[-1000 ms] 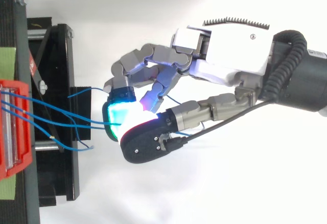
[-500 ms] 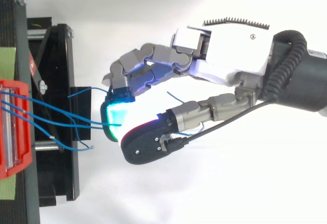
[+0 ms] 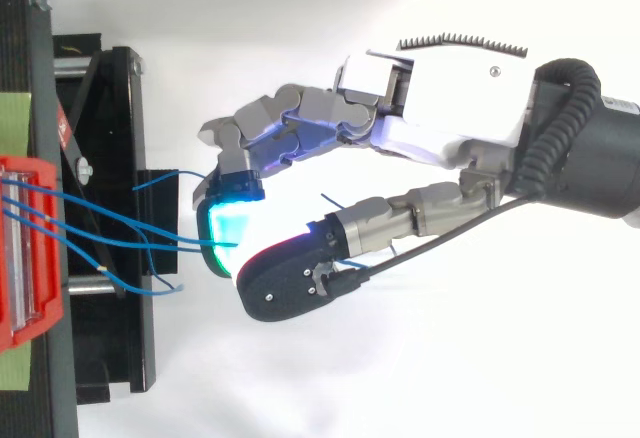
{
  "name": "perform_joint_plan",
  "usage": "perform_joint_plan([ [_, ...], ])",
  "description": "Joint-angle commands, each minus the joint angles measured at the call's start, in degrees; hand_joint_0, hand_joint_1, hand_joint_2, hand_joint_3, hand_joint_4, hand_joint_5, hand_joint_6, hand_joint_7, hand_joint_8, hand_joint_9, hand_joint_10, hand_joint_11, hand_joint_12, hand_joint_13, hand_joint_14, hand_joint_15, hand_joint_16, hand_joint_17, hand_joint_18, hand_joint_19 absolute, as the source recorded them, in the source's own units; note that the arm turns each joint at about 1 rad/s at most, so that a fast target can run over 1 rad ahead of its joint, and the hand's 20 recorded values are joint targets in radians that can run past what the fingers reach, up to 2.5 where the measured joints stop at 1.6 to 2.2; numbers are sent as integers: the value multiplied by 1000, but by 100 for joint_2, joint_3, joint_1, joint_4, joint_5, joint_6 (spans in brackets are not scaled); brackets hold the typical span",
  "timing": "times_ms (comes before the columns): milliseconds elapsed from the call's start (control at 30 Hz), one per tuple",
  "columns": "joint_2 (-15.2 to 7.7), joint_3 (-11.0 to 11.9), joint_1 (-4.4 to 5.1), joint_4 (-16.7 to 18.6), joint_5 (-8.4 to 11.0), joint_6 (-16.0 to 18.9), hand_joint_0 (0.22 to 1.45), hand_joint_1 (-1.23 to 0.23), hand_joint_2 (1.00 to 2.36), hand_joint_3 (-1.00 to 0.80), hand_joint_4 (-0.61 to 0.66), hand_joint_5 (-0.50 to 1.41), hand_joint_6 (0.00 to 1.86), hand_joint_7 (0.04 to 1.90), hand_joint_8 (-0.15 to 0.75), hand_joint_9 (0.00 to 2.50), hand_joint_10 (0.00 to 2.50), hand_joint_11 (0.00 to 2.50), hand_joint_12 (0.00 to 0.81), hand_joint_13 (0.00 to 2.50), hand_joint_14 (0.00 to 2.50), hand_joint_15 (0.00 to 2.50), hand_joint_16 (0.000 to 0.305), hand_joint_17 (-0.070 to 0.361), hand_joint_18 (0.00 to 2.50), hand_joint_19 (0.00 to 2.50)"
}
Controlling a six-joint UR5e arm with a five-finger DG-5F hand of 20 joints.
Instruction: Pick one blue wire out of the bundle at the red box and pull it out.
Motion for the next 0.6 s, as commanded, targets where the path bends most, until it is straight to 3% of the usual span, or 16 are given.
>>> perform_joint_plan([
  [0,0,0,-2,0,0,0,641,-789,1012,-284,-16,-93,852,1227,222,541,12,333,363,181,4,110,59,133,88,55],
  [567,0,0,-2,0,0,0,642,-788,1012,-268,-8,-92,859,1250,228,534,9,294,364,214,5,129,59,133,111,54],
])
